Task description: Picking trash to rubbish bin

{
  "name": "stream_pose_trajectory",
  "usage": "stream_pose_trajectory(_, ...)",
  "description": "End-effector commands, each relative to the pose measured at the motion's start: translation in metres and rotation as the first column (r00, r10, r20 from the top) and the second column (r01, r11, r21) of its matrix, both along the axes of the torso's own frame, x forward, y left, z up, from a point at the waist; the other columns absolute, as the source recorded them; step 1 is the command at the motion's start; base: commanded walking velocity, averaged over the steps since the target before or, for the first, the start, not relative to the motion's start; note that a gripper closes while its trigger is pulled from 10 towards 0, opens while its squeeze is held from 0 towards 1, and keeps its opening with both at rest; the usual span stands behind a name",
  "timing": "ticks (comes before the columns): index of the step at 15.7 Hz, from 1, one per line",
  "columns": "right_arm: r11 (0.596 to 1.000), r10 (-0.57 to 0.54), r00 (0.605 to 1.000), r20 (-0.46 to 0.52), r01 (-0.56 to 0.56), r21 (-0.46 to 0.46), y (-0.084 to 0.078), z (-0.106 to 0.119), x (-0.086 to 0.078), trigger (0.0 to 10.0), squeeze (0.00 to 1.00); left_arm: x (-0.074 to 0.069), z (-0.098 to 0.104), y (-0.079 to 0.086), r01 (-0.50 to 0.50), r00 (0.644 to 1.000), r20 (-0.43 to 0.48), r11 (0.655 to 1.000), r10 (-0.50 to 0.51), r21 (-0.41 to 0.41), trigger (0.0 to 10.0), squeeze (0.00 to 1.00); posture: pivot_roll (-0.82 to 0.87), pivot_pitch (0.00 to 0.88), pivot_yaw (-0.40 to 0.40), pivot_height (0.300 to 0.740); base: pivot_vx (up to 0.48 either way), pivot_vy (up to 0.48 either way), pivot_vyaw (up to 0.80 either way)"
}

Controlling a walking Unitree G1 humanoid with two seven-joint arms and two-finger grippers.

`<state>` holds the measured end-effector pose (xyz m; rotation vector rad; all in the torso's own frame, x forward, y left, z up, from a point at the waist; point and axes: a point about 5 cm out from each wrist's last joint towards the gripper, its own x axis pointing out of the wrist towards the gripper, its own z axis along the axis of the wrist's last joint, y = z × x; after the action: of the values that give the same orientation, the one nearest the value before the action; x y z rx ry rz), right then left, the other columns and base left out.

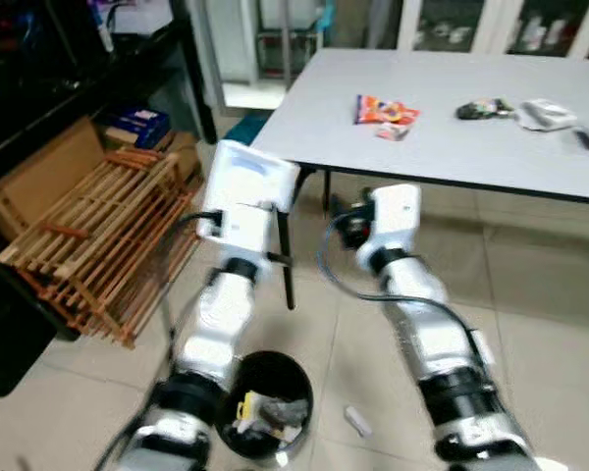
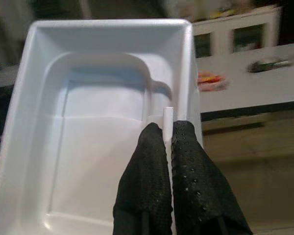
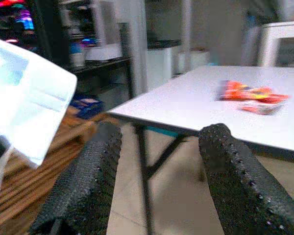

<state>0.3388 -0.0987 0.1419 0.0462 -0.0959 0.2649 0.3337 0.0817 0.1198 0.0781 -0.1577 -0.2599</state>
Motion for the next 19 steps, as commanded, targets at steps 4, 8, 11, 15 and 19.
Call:
stream_pose_trajectory(4,1.0,0.012,1.0,0.015,-0.012,0.004,0.006,0.004,0.001,10.0,0.0,0.001,0.0,0.004,0.01,1.0,-0.005,1.0,-0.01,0.018,10.0,0.0,0.03,0.014,0.077,0.74,0.0,0.0,0.0)
stream_pose_trajectory(8,0.998,-0.023,0.996,-0.082,0.018,-0.053,0.001,-0.012,0.003,10.0,0.0,0.002,-0.015,0.006,0.046,0.996,-0.082,0.998,-0.042,0.043,10.0,0.0,0.03,0.019,0.074,0.74,0.0,0.0,0.0)
stream_pose_trajectory(11,0.983,-0.087,0.911,-0.402,0.014,-0.181,-0.009,-0.069,-0.007,10.0,0.0,0.001,-0.053,0.027,0.048,0.959,-0.284,0.994,-0.019,0.095,10.0,0.0,0.02,0.027,0.071,0.74,0.0,0.0,0.0)
stream_pose_trajectory(15,0.972,-0.03,0.871,-0.491,-0.089,-0.217,-0.002,-0.086,-0.017,10.0,0.0,-0.009,-0.081,0.052,-0.004,0.905,-0.421,0.991,0.061,0.135,10.0,0.0,0.02,0.032,0.062,0.74,0.0,0.0,0.0)
stream_pose_trajectory(19,0.958,-0.03,0.836,-0.548,-0.133,-0.256,-0.001,-0.095,-0.02,10.0,0.0,-0.029,-0.11,0.039,0.156,0.812,-0.581,0.982,-0.064,0.111,10.0,0.0,0.02,0.037,0.061,0.74,0.0,0.0,0.0)
